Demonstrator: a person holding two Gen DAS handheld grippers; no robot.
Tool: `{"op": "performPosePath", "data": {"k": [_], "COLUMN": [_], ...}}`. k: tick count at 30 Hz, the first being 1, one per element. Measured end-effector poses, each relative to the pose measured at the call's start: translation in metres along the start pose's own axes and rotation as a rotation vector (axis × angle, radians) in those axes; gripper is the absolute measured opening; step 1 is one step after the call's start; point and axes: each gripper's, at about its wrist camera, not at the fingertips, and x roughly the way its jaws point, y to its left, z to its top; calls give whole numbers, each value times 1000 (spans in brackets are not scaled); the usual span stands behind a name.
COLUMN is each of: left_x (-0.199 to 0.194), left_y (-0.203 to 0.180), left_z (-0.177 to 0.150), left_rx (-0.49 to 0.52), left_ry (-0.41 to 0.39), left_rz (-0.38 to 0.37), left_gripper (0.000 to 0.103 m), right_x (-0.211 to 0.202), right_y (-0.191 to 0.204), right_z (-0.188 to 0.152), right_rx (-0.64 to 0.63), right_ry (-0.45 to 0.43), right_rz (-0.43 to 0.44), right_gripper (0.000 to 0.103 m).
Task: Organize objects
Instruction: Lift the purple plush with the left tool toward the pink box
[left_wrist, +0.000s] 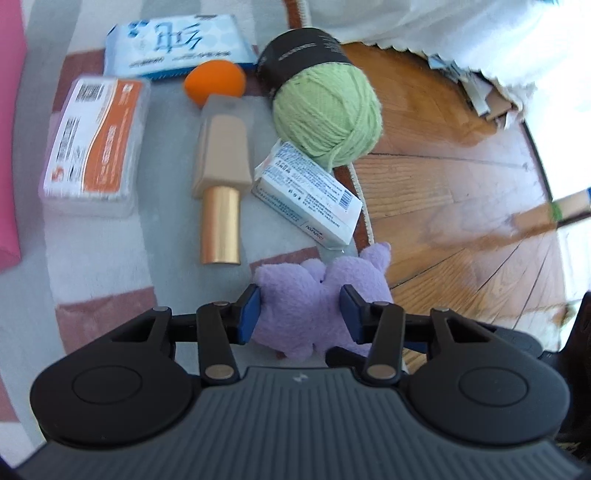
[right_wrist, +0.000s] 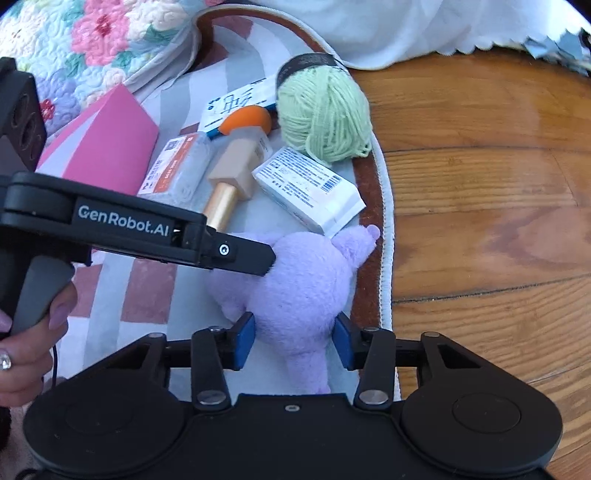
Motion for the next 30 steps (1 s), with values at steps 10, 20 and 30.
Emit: {"op": "performPosePath", "data": {"k": [10, 20, 30], "left_x": [-16, -110, -220], "left_y": [-15, -16, -10], "left_z": [-13, -23, -26], "left_rx": [51, -49, -118], "left_ry": [-71, -181, -361], "left_rz": [23, 96, 157], "left_gripper": [46, 45, 45], "right_x": [0, -42, -94], "right_y": [7, 48, 126], "right_z": [0, 29, 72], "right_rx": [-14, -150, -376], "right_ry": [2, 0, -49], "right_rz": [-20, 79, 183], "right_gripper": [49, 49, 49]}}
